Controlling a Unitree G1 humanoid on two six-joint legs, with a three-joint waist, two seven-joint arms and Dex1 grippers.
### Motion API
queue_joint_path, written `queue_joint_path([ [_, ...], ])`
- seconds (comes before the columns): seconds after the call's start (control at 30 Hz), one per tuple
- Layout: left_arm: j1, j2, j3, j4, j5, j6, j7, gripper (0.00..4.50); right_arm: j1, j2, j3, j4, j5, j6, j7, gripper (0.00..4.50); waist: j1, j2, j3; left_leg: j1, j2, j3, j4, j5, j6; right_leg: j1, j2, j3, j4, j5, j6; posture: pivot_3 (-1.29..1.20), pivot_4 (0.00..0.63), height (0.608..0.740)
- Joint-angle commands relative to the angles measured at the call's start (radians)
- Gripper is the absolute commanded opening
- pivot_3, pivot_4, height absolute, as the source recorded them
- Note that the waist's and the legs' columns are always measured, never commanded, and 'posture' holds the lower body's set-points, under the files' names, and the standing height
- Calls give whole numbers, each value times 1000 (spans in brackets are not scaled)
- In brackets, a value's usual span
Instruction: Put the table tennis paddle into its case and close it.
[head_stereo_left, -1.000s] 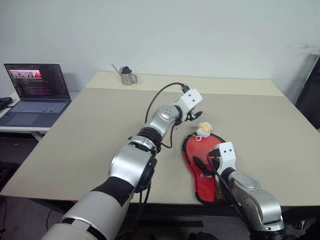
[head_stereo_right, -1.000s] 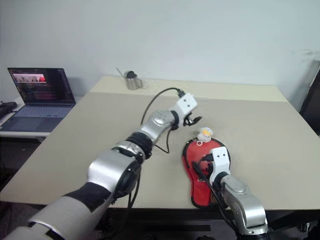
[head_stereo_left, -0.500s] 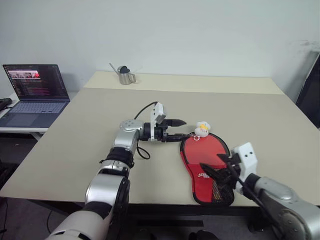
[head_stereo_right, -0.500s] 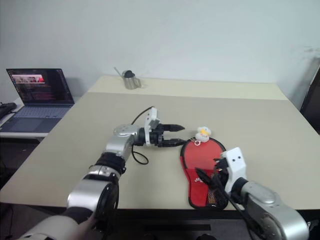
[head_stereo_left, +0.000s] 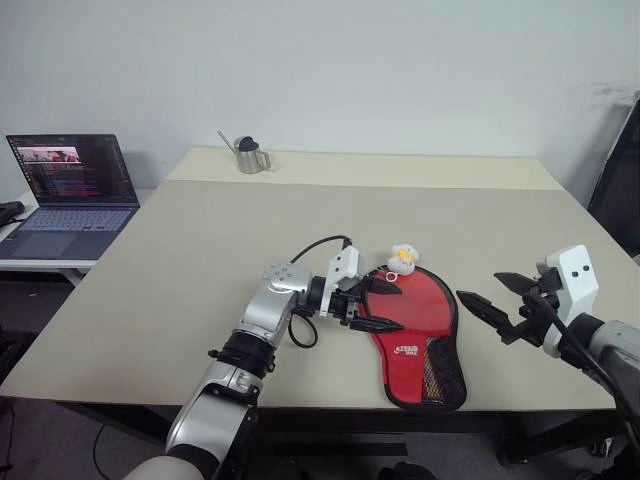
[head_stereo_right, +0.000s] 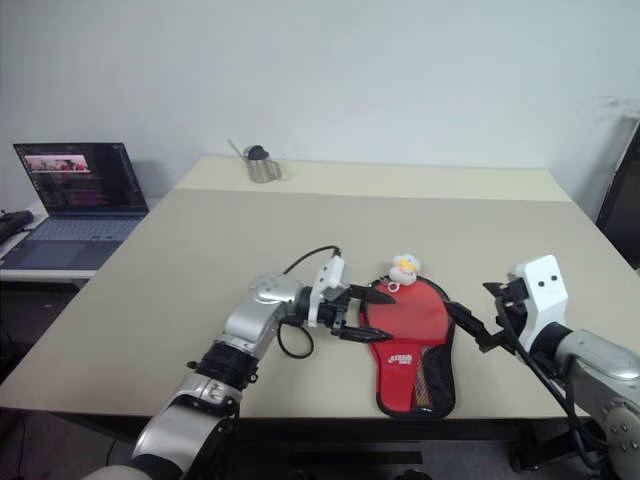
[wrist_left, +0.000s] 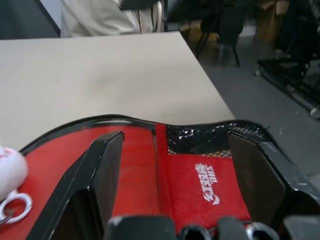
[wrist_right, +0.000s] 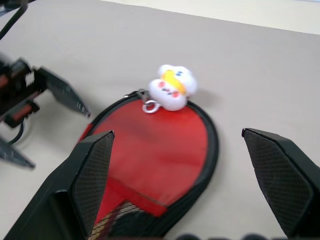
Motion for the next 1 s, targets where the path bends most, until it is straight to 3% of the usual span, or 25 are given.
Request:
queue_joint_path([
  [0.03,-37,-32,-36,92,43,-81,60,3572,-36,-29,-11,18,-15,-42,-20,4500,0,0,0,0,0,0,0,0,0,0,0,0,0,0,0,0,150,740],
  [0.33,-90,-93,-43,328,116,-213,225,3572,-175,-54,93,149,-26,-57,-24,4500,-2,0,1,0,0,0,0,0,0,0,0,0,0,0,0,0,150,740],
  [0.53,-61,-102,-42,306,103,-204,220,3572,-332,-4,217,324,-71,-100,-25,4500,-2,1,1,0,0,1,-1,0,0,-1,0,0,0,0,0,0,150,740],
  [0.7,0,-87,-59,224,97,-174,191,3572,-495,85,323,580,-171,-212,-31,4500,-5,2,2,0,0,1,-1,0,0,-1,0,1,0,0,0,0,150,740],
  [1.0,43,-77,-62,135,95,-113,197,3572,-641,202,411,1043,-341,-457,9,4500,0,3,2,-1,0,3,-2,0,0,-2,0,2,0,0,0,0,150,740],
])
